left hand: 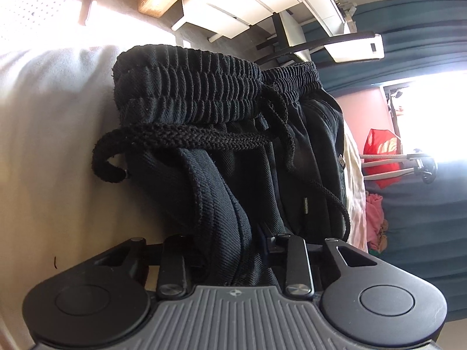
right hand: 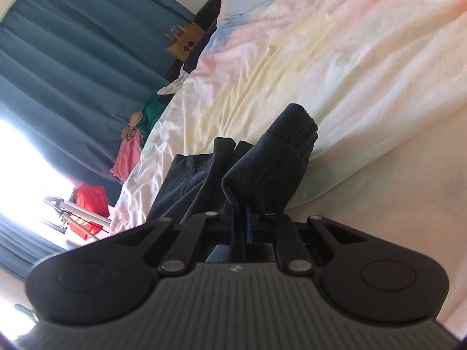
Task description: Fold clothes
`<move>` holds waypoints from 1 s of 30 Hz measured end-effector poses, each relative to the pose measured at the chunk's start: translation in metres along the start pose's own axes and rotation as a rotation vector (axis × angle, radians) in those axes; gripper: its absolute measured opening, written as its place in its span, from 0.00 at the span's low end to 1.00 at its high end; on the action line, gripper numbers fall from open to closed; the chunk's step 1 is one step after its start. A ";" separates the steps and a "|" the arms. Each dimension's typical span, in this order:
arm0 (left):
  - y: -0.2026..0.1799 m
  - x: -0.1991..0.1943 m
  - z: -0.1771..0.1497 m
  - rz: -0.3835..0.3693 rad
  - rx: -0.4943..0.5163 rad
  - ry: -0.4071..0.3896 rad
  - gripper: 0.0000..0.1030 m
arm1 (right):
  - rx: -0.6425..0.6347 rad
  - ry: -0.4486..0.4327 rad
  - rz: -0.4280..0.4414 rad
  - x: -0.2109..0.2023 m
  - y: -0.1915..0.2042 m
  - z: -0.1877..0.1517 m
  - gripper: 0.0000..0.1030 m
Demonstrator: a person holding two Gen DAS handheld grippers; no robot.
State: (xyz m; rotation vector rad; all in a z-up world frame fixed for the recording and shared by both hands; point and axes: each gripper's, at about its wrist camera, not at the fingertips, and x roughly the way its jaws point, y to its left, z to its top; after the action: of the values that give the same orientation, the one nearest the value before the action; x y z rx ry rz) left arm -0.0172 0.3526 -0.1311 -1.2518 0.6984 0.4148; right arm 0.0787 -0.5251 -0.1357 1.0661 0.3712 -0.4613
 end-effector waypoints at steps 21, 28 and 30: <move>-0.091 -0.080 -0.006 -0.243 0.292 -0.099 0.09 | -0.125 -0.156 0.067 -0.070 0.025 -0.002 0.08; -0.164 -0.054 0.025 -0.265 0.316 -0.119 0.09 | -0.210 -0.174 0.074 -0.033 0.087 0.019 0.08; -0.191 -0.029 0.039 -0.257 0.319 -0.116 0.10 | -0.243 -0.165 0.061 -0.007 0.117 0.028 0.08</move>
State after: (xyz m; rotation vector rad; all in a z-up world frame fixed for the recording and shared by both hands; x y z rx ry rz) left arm 0.0937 0.3382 0.0315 -0.9898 0.4749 0.1550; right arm 0.1370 -0.5021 -0.0329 0.7950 0.2405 -0.4344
